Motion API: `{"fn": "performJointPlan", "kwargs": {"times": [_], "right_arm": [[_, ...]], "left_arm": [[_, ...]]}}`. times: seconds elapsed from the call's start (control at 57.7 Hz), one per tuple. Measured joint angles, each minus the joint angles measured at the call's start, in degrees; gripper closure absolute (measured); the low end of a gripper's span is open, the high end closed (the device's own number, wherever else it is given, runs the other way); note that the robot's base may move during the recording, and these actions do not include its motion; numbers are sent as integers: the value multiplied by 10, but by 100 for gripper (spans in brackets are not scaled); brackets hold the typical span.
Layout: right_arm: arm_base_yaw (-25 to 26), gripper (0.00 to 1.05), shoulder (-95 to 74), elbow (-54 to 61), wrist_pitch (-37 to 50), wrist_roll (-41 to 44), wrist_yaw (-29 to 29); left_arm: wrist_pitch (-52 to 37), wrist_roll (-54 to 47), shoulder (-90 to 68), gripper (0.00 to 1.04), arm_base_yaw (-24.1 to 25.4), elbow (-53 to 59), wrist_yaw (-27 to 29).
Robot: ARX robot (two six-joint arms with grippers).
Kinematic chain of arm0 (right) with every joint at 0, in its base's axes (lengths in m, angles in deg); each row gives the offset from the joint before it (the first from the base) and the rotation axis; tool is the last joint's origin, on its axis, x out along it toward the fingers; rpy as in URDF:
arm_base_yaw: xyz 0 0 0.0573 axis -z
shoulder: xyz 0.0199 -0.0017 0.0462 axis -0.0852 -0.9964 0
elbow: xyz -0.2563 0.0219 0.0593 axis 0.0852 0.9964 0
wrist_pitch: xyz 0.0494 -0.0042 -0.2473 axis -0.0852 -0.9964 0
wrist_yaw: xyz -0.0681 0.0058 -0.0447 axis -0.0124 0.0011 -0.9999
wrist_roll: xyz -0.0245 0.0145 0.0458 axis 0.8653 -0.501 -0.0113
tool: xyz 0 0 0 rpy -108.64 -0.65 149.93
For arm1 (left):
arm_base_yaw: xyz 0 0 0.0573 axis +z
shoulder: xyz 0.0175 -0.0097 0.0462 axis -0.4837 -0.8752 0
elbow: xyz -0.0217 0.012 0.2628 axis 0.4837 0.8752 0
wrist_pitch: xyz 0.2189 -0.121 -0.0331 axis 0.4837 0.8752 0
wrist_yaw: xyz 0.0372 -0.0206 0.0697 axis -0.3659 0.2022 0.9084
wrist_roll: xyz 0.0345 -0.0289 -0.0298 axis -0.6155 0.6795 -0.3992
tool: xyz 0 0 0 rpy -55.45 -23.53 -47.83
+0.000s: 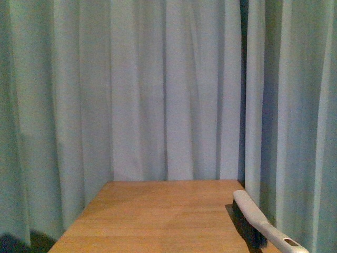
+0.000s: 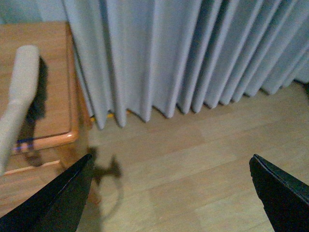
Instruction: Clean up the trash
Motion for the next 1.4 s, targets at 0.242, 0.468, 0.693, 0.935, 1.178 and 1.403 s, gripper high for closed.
{"fn": "performJointPlan", "kwargs": {"times": [0.242, 0.468, 0.693, 0.935, 1.178, 1.403], "right_arm": [[-38, 7, -256, -269, -154, -117, 84], [-66, 7, -392, -417, -225, -184, 110], [-83, 7, -487, -469, -259, -223, 118], [-91, 7, -532, -484, -251, -240, 126], [-90, 7, -564, -487, -245, -252, 131], [-90, 42, -568, -487, -237, -255, 130]], "left_arm": [[0, 0, 0, 77, 0, 0, 0], [0, 0, 0, 77, 0, 0, 0], [0, 1, 0, 77, 0, 0, 0], [0, 1, 0, 77, 0, 0, 0], [0, 1, 0, 77, 0, 0, 0], [0, 1, 0, 77, 0, 0, 0]]}}
